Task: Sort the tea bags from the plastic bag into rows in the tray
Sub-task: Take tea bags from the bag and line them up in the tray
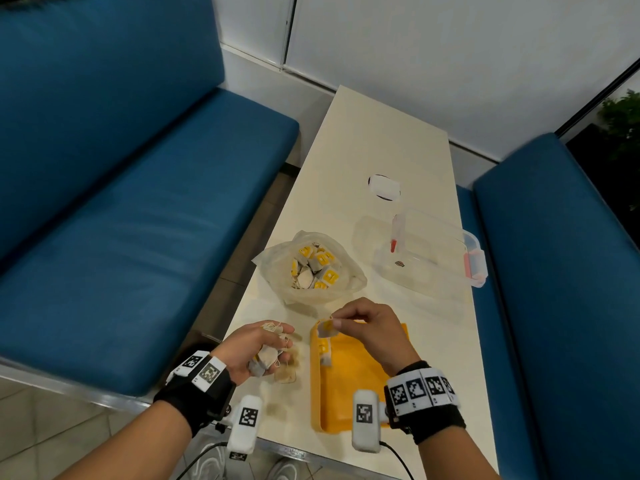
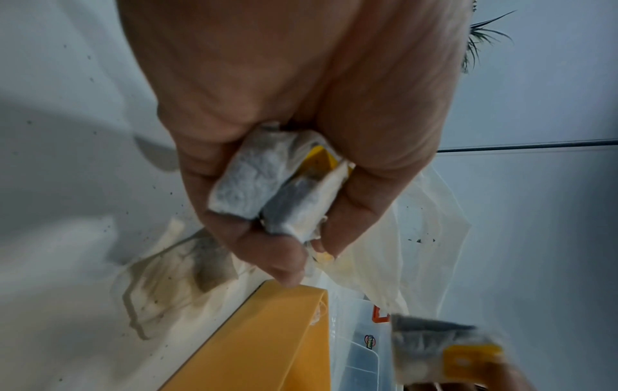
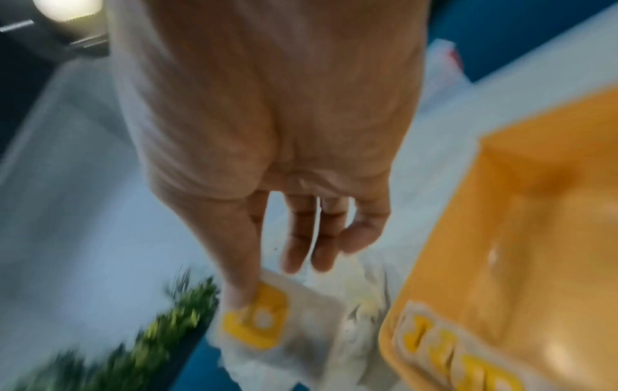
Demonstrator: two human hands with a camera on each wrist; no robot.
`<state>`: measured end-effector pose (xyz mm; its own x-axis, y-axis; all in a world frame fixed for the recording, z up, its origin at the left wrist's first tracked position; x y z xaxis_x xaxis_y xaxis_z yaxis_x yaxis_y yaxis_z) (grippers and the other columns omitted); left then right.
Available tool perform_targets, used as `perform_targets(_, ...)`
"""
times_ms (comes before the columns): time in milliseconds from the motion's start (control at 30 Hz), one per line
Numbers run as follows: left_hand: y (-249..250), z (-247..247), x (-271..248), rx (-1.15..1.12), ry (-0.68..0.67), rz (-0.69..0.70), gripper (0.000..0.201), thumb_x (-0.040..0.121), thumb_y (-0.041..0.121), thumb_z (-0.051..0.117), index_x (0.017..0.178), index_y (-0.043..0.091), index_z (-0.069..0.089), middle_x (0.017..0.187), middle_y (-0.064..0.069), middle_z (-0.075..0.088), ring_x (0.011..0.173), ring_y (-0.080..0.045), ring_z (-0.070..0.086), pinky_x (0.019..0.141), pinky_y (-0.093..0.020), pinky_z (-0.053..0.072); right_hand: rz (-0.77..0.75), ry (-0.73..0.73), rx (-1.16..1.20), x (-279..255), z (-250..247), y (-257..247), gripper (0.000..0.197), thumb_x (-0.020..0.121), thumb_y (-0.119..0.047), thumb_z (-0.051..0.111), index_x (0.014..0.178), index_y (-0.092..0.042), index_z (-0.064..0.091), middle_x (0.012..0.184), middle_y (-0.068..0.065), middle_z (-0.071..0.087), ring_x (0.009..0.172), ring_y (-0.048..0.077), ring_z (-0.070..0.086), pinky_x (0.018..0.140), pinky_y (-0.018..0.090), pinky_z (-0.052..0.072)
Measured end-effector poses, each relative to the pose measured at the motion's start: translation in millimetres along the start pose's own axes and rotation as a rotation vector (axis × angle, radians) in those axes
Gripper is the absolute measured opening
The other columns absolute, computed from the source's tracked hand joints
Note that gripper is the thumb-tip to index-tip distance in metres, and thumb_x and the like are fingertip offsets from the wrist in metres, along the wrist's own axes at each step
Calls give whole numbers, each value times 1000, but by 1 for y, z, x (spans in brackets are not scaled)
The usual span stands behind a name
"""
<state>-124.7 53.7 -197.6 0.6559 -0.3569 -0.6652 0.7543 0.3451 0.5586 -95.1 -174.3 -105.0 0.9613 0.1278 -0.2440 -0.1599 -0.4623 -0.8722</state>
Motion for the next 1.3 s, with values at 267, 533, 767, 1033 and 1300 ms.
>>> perform_targets(267,-2,0,0,24,19,16,35,87,-8,62,119,4,67,92,-14,68,74,-28,65,52,-28,47,66,0,176,1,-7,23,11,72,1,83,81,-4,79,88,11,63,83,17,58,71,20,49)
perform_targets(533,0,8,-3,42,15,51,33,88,-6,65,118,6,68,91,-13,68,82,-31,64,54,-28,49,62,-4,300,-1,-7,30,9,77,9,75,85,8,72,80,4,67,72,6,63,62,16,47)
perform_targets(767,3,23,-6,115,-53,177,49,73,-2,81,117,18,73,90,-17,69,76,-28,62,58,-32,46,85,-104,157,0,14,26,7,84,0,74,80,-5,70,68,1,65,58,7,58,54,17,43)
perform_targets(1033,7,44,-9,273,-8,258,32,70,16,92,96,6,77,76,-12,68,71,-19,62,56,-30,45,148,-32,303,4,29,27,3,88,0,69,87,-2,67,70,12,63,59,22,60,51,28,43)
perform_targets(1300,9,45,-3,308,85,296,15,78,14,84,89,8,77,73,-16,66,70,-26,59,48,-26,44,147,-38,211,7,25,26,6,83,-3,76,82,-7,71,67,4,64,59,17,56,50,25,40)
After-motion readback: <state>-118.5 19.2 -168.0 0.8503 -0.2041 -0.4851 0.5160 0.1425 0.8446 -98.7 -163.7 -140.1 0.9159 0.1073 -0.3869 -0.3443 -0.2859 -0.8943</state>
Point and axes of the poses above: each hand's wrist, its own x-axis towards the middle knuckle, its own z-axis out of the palm, y = z × x, the point moved 1 cm from there along x, towards the middle knuckle
